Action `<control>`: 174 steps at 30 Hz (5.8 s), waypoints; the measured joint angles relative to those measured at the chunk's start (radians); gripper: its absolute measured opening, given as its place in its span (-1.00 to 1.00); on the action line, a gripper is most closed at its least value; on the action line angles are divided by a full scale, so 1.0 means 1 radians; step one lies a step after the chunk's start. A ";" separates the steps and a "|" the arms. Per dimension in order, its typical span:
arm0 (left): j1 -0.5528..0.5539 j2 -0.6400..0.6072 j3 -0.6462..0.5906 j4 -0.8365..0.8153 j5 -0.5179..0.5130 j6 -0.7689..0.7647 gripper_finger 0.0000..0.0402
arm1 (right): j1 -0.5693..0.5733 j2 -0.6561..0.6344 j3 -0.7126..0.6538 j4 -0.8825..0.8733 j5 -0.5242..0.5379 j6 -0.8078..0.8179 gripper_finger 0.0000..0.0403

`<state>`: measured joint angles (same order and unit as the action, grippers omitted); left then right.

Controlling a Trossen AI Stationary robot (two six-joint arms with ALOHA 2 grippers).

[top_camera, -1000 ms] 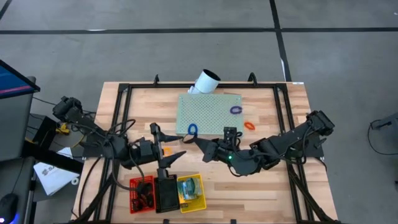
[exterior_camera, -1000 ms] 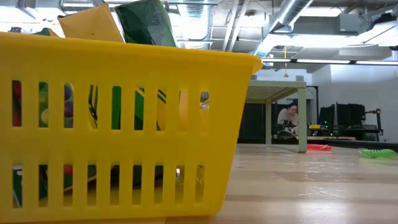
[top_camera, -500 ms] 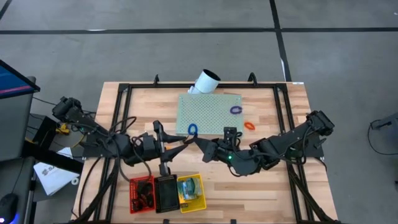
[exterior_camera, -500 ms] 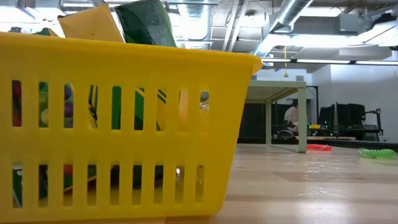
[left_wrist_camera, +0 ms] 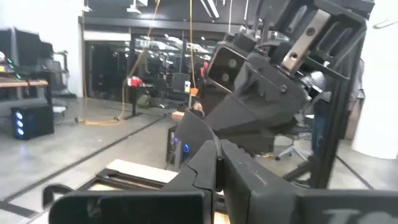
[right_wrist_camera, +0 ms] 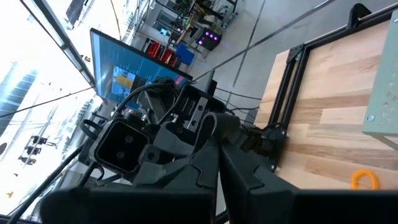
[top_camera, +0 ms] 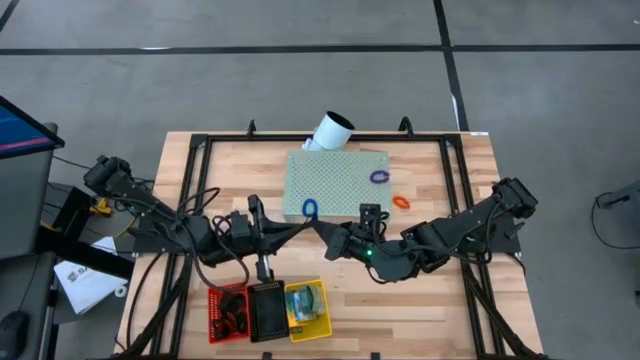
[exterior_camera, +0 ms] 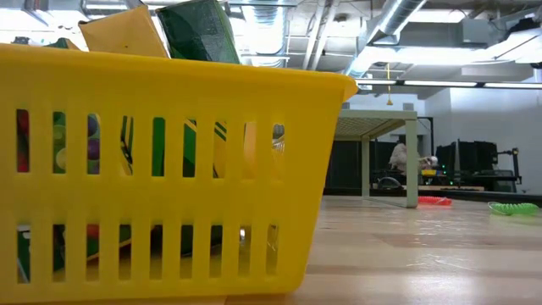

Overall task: Pick & Place Office Desk Supplies
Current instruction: Put the black rubber band into the red bin, then put the orange spring keychain into the black bin

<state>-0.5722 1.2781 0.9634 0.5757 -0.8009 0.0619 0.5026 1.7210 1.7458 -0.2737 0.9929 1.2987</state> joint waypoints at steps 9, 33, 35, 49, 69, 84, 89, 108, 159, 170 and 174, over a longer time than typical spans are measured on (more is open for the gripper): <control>-0.105 -0.089 -0.002 -0.398 0.011 -0.325 -0.99 | -0.034 -0.002 0.000 0.001 0.011 0.002 -0.76; -0.476 -0.060 -0.200 -1.098 0.547 -1.390 -0.97 | -0.063 -0.002 0.000 -0.002 -0.024 0.001 -0.74; -0.482 -0.041 -0.227 -1.086 0.576 -1.425 -0.95 | -0.063 -0.002 0.000 -0.002 -0.024 0.001 -0.74; -0.482 -0.028 -0.273 -0.990 0.568 -1.371 -0.14 | -0.063 0.000 0.000 -0.002 -0.026 0.001 -0.74; -0.456 -0.279 -0.273 -0.949 0.325 -1.187 0.39 | -0.047 -0.057 0.000 -0.661 -0.101 0.280 -0.74; -0.182 -0.468 -0.273 -0.422 0.145 -0.632 0.38 | -0.007 -0.114 -0.017 -1.289 -0.159 0.741 -0.64; -0.093 -0.466 -0.272 -0.248 0.203 -0.511 0.38 | -0.112 -0.196 -0.022 -1.297 -0.213 0.564 -0.35; -0.062 -0.438 -0.272 -0.210 0.250 -0.552 0.38 | -0.514 -0.251 -0.023 -1.297 -0.816 -0.899 0.23; -0.062 -0.350 -0.273 0.012 0.248 -0.600 0.38 | -1.114 -0.737 -1.139 -0.592 -1.094 0.481 -0.04; -0.036 -0.348 -0.273 0.009 0.248 -0.616 0.38 | -0.998 -0.537 -1.140 -0.505 -0.955 0.576 -0.04; -0.036 -0.348 -0.273 0.009 0.248 -0.622 0.38 | -0.988 -0.461 -1.140 -0.430 -0.968 0.576 -0.04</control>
<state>-0.6079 0.9304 0.6907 0.5850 -0.5526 -0.5605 -0.4853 1.2603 0.6056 -0.7036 0.0247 1.8746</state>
